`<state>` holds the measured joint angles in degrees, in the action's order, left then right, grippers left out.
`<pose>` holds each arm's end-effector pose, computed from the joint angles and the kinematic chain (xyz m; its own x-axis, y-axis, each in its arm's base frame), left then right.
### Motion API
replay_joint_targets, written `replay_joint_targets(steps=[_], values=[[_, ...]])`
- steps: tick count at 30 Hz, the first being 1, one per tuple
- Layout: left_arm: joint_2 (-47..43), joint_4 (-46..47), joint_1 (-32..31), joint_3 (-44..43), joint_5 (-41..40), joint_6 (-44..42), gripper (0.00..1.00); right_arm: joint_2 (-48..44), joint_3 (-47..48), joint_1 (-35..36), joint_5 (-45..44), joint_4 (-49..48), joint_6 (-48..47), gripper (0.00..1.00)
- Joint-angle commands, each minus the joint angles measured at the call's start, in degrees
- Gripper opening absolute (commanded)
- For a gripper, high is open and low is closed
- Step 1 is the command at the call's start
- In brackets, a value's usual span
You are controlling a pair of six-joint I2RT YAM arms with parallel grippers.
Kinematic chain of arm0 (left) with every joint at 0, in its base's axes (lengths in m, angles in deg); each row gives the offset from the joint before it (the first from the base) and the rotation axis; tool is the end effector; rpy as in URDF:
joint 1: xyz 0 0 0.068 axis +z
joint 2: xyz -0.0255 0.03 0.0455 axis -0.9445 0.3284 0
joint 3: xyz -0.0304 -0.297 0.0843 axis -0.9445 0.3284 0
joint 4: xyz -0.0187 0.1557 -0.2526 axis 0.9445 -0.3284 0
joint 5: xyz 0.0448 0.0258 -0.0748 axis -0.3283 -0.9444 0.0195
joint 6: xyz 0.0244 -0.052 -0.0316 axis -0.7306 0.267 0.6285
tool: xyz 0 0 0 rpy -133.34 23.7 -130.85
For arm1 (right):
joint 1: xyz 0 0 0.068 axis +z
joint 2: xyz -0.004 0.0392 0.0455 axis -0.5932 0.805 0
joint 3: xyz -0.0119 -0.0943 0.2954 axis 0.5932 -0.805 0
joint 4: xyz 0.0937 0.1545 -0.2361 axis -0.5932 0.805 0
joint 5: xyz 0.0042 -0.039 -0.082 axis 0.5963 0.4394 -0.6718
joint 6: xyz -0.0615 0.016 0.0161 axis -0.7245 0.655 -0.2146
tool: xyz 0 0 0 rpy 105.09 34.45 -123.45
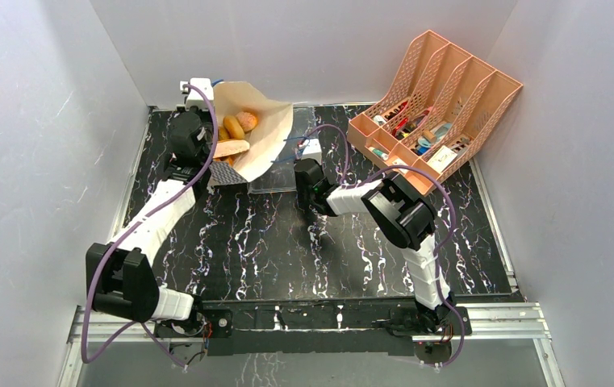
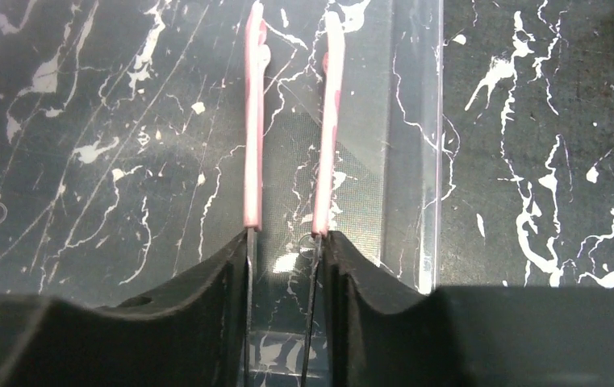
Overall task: Take the fake bread out of the paper bag
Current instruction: Pick up the clamp from the container.
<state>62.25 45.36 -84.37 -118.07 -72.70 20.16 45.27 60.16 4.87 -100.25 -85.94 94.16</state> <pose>0.3618 -0.0675 0.4059 0.1368 0.1722 -0.9755 -0.1687 0.9744 0.1483 0.3976 0.3175 0.1203 -0.4554 -0.0868 -0.8861 -0.1808 0.9835 -0.0034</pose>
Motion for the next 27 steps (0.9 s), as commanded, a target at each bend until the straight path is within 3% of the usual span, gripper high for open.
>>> replay_joint_targets(steps=[1, 8, 16, 27], values=[[-3.5, 9.1, 0.7, 1.1, -4.1, 0.4, 0.0, 0.2, 2.3, 0.4, -1.4, 0.0, 0.8, 0.28], [-3.3, 12.9, 2.4, 4.8, -7.8, 0.4, 0.0, -2.6, -0.5, 0.3, -3.2, -1.3, 1.1, 0.24], [-4.6, 14.4, 4.2, 9.3, -6.8, 2.8, 0.0, -9.9, -5.8, 0.3, -4.0, -2.2, 0.7, 0.23], [-10.9, 12.6, 4.4, 10.4, 6.0, 9.6, 0.0, -26.8, -10.3, 0.2, -8.0, 4.1, 0.0, 0.24]])
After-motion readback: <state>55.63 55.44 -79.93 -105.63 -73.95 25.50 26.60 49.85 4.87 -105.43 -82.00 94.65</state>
